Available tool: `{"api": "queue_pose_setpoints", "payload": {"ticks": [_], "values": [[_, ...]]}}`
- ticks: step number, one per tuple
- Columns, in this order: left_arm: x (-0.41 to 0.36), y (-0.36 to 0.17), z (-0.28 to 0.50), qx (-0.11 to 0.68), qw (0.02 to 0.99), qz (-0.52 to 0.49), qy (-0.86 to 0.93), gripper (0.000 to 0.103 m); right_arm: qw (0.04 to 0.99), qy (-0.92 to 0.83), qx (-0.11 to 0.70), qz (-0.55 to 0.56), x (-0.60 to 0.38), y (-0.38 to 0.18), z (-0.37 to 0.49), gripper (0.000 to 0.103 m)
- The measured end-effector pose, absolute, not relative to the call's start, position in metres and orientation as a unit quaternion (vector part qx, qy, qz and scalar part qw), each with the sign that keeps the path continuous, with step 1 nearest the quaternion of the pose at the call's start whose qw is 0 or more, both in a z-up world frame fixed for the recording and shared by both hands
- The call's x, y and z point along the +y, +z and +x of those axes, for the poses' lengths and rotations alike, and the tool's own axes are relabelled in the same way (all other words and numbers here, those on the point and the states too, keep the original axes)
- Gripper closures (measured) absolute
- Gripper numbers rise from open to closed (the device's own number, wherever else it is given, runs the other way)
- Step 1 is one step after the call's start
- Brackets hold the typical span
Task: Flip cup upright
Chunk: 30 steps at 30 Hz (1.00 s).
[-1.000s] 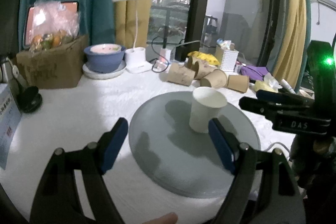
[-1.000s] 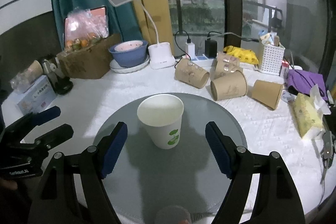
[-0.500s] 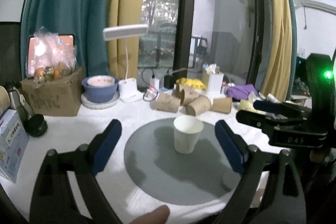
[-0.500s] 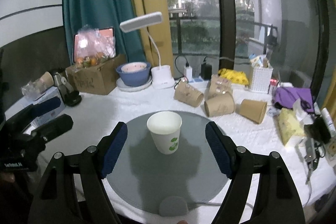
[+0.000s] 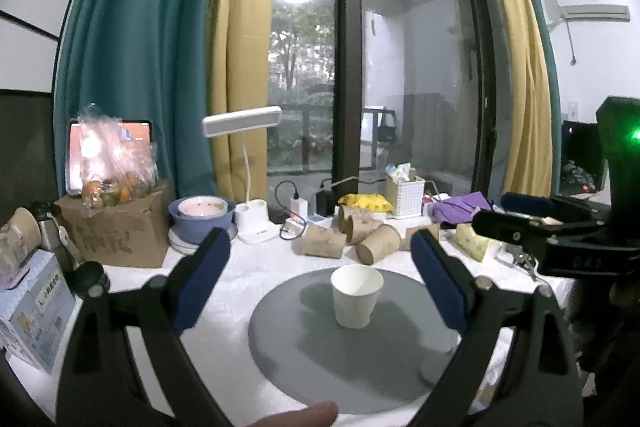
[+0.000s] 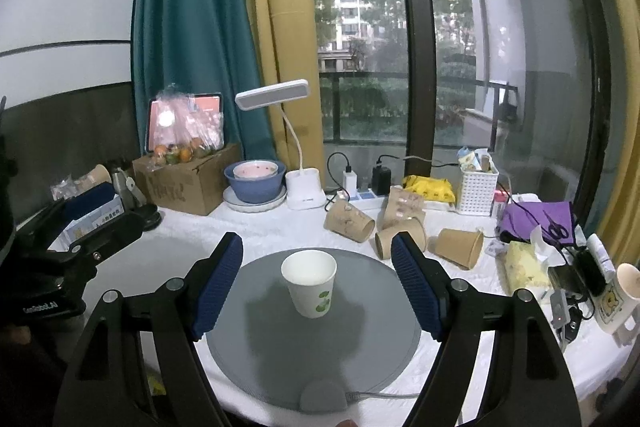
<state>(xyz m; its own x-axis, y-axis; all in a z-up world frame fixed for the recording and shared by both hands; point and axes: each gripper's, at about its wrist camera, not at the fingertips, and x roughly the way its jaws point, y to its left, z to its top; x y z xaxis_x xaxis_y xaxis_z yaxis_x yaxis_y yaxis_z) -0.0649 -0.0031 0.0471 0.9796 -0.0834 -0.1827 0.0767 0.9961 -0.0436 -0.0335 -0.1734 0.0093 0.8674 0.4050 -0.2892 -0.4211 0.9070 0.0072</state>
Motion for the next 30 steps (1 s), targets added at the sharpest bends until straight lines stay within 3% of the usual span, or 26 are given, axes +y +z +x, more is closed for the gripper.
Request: {"api": "queue_pose_setpoints", "payload": {"ticks": [30], "values": [[-0.0067,0.0447,-0.0657,0.108,0.993,-0.033,-0.045,0.010,0.964,0.217,0.149,-0.029,-0.1710,0.0061,-0.0322,0.024]]}}
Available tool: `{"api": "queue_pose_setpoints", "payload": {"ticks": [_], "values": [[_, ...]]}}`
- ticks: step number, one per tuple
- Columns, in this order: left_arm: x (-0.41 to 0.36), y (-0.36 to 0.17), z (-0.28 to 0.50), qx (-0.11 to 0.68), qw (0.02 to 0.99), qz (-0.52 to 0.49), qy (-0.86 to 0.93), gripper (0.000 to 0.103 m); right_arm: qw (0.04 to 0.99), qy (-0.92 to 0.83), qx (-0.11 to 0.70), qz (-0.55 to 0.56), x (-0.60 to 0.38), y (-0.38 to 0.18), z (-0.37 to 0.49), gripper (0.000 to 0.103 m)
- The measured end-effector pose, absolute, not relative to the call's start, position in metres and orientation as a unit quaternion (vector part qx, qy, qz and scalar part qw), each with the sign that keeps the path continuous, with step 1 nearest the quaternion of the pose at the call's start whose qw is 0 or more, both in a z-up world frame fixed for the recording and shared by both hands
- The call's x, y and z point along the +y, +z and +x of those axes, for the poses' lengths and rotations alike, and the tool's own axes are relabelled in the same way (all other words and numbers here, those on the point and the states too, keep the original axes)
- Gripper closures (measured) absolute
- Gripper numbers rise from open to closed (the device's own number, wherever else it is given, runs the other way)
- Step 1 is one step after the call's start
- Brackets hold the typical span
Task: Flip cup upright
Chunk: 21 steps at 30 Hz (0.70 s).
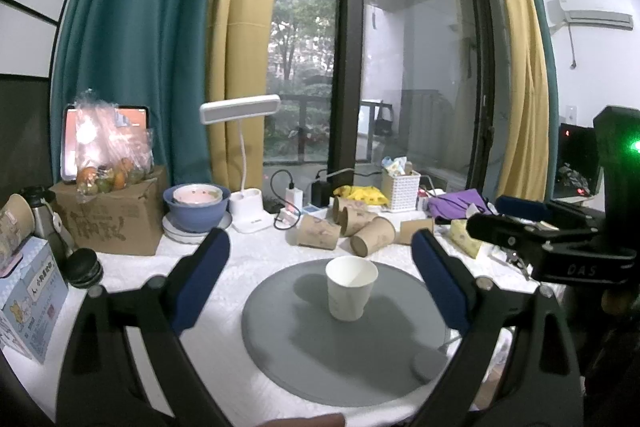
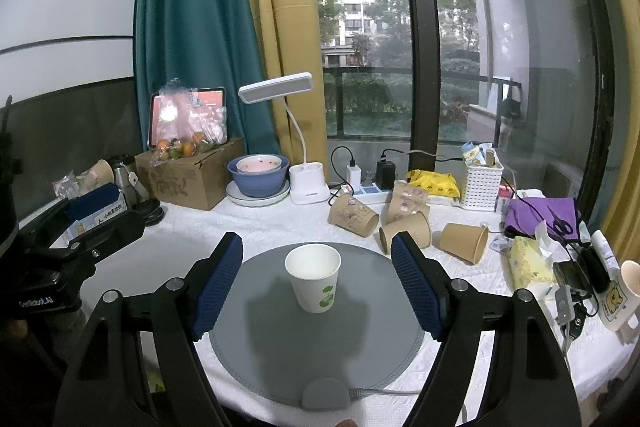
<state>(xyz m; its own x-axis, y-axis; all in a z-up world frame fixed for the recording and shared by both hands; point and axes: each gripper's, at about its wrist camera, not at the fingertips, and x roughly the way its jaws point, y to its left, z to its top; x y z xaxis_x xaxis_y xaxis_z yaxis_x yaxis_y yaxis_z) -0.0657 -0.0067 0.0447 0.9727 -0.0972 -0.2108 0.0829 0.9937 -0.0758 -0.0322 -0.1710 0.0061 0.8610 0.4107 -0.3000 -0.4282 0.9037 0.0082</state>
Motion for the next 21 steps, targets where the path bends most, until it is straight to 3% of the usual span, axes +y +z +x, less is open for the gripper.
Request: {"api": "queue_pose_setpoints", "payload": {"ticks": [21], "values": [[-0.0076,0.0447,-0.0667,0.102,0.993,-0.035,-0.050,0.010,0.964,0.218,0.149,-0.029,-0.1718,0.0061,-0.0319,0.024]]}}
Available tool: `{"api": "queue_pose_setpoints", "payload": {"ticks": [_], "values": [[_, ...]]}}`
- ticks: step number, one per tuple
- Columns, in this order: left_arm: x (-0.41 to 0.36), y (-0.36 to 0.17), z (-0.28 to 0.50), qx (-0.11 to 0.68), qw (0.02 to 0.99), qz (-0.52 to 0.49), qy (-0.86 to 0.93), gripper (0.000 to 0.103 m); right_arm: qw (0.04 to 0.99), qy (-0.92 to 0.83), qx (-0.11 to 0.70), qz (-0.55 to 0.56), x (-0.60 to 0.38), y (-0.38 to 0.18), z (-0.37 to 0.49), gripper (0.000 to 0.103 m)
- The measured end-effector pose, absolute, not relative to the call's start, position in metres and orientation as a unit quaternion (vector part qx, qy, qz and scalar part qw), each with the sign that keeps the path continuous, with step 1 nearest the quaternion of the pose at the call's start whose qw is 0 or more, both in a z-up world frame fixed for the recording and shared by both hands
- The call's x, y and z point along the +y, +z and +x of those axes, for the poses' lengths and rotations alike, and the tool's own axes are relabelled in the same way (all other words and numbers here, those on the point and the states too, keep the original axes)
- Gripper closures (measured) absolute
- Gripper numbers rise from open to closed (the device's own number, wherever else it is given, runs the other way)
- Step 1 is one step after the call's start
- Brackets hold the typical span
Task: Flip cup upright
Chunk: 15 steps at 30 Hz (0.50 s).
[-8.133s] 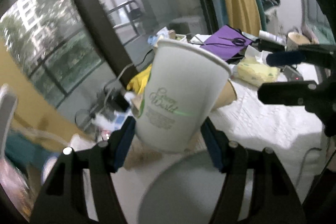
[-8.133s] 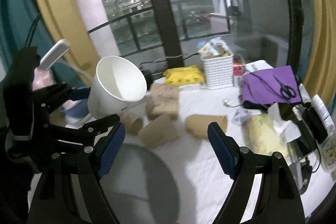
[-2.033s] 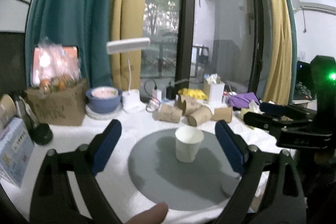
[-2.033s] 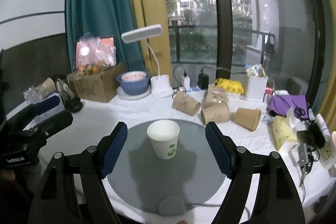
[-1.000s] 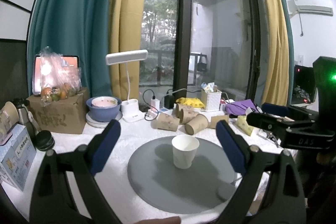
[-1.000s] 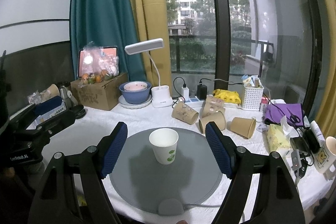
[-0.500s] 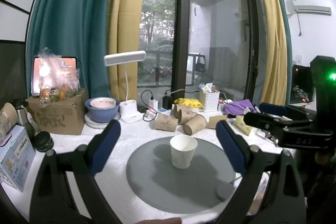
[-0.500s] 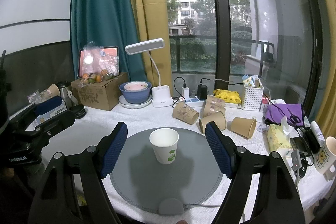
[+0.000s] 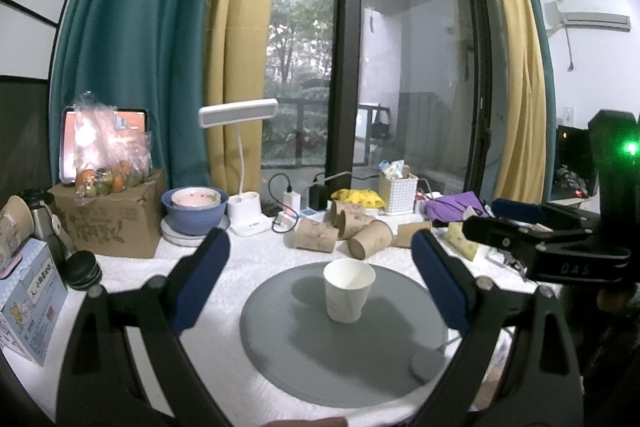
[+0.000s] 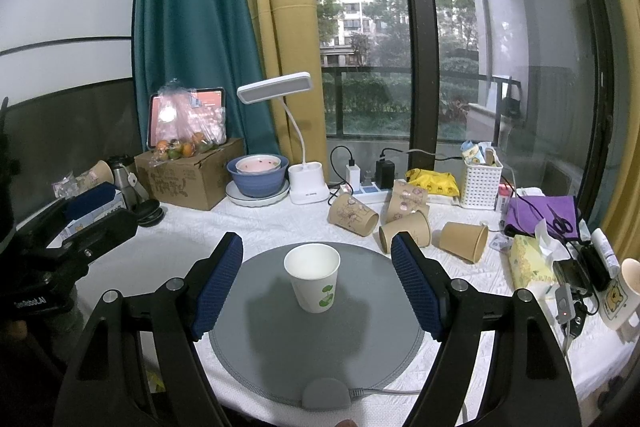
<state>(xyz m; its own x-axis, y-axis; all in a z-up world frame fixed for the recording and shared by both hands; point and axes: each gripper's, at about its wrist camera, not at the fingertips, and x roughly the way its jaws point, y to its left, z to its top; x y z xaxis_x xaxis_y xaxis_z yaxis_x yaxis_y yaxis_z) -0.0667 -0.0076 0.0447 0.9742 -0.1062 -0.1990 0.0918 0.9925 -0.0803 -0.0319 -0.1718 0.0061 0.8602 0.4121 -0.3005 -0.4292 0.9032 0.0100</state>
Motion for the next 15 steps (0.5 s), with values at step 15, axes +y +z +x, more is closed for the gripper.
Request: {"api": "queue_pose_setpoints", "payload": {"ticks": [15], "values": [[-0.0062,0.0442,-0.0698,0.100,0.993,-0.036,-0.053,0.010,0.964,0.220,0.150,-0.029,-0.1706,0.0056,-0.0307,0.024]]}}
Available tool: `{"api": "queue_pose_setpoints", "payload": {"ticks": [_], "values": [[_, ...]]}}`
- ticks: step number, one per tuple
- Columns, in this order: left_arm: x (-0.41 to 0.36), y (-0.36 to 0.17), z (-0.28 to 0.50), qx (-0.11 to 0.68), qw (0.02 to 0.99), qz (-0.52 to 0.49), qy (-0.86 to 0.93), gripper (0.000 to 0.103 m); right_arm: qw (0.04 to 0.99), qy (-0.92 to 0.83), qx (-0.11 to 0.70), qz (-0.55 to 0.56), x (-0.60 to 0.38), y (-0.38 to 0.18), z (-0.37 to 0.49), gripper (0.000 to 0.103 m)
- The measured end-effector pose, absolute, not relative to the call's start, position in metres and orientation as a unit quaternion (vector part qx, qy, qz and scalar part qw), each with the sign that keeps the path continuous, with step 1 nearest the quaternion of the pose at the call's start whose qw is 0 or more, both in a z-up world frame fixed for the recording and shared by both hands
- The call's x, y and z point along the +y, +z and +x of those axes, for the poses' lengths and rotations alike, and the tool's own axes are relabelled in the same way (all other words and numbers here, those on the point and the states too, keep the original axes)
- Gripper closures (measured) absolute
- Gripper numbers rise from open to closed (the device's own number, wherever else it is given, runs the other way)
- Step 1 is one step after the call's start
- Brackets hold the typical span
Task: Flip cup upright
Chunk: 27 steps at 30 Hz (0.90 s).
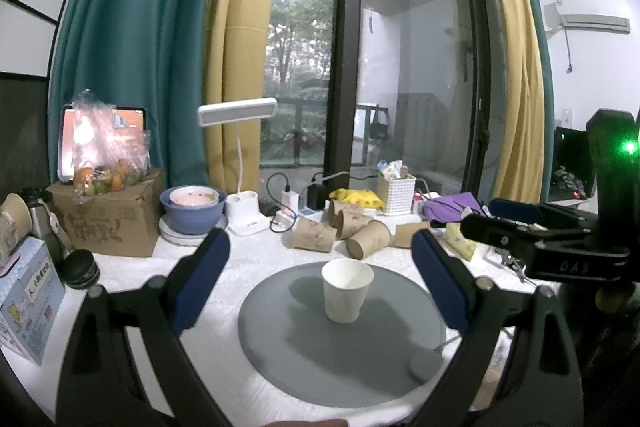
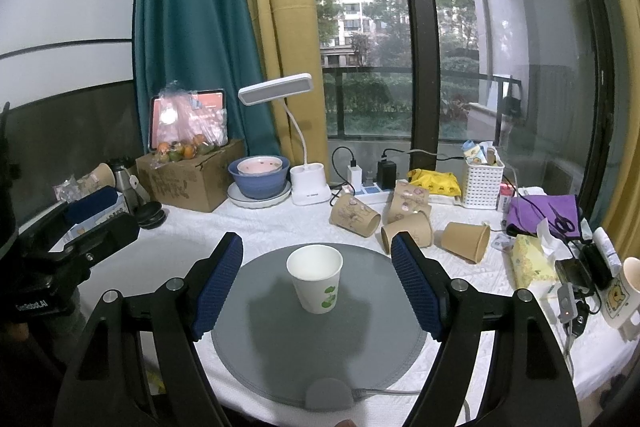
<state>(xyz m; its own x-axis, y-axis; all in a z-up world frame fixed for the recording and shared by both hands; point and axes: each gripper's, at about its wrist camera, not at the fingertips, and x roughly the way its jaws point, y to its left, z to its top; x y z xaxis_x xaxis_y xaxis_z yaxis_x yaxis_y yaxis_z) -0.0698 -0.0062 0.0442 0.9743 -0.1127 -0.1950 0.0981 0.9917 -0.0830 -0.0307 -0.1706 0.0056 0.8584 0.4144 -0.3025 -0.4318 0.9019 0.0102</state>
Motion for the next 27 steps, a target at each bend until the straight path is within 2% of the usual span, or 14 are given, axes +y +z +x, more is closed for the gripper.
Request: {"api": "queue_pose_setpoints", "payload": {"ticks": [27], "values": [[-0.0100,0.0425,-0.0694,0.099,0.993,-0.037,-0.052,0.010,0.963,0.221,0.152,-0.029,-0.1663,0.0035,-0.0308,0.024]]}}
